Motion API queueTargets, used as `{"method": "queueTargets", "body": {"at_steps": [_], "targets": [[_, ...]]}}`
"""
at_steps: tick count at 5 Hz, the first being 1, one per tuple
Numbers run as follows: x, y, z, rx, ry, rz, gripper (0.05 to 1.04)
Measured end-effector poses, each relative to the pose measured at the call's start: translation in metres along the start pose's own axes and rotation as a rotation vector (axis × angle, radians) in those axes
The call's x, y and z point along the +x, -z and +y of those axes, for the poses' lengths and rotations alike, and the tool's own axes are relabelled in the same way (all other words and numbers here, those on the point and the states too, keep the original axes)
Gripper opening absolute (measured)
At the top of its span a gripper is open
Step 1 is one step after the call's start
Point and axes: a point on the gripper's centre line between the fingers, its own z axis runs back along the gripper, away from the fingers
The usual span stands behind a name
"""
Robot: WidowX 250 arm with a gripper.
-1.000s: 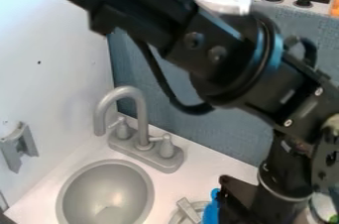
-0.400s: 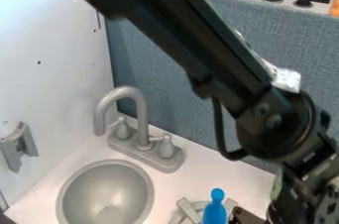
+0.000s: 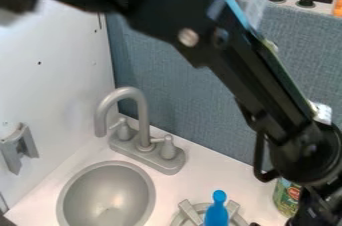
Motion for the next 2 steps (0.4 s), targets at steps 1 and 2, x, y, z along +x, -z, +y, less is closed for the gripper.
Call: {"method": "queueTargets", "body": {"at_steps": [1,2], "targets": [[0.0051,0.0071,-0.0009,0.003,0.003,0.012,1.001],[0.0075,0.0073,0.0069,-0.002,-0.025,0.013,0.962]]}}
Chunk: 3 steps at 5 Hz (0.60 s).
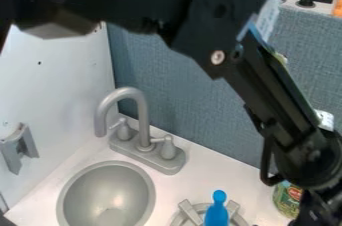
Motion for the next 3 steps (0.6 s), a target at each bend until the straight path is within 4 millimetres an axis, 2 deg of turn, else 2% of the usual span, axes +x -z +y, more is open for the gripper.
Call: {"method": "queueTargets", "body": {"at_steps": [1,2,3], "targets": [[-0.0006,0.0007,0.0049,-0.005,-0.012,0.006,0.686],[-0.0014,0.0007,0.0037,-0.012,-0.013,0.011,0.370],[-0.0036,0.0041,0.0026,-0.021,-0.008,0.029,0.169]]}}
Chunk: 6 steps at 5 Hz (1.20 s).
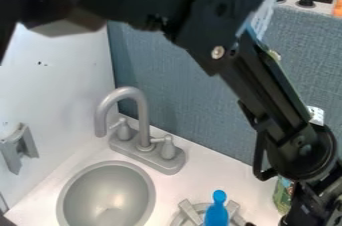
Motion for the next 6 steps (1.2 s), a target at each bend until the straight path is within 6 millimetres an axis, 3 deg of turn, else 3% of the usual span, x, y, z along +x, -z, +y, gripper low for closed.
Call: {"method": "queueTargets", "body": {"at_steps": [1,2,4,5,6], "targets": [[-0.004,0.000,-0.001,-0.004,0.001,0.025,0.102],[-0.007,-0.002,-0.002,-0.001,-0.007,0.052,0.097],[0.013,-0.072,-0.037,-0.028,0.064,-0.152,0.097],[0.025,-0.088,-0.048,-0.071,0.072,-0.200,0.097],[0.042,-0.083,-0.055,-0.078,0.084,-0.198,0.097]]}}
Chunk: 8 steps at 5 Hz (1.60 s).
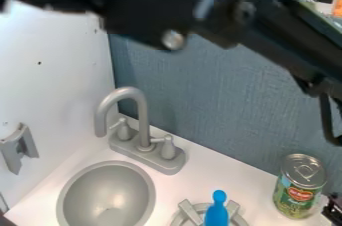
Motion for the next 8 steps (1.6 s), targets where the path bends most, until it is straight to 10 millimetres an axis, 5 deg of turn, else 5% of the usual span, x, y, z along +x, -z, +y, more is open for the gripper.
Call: {"method": "queueTargets", "body": {"at_steps": [3,6,8], "targets": [[0.020,0.045,-0.002,0.032,-0.008,0.098,0.097],[0.025,0.054,-0.001,0.047,-0.027,0.126,0.133],[0.028,0.056,0.008,0.010,-0.084,0.153,0.617]]}}
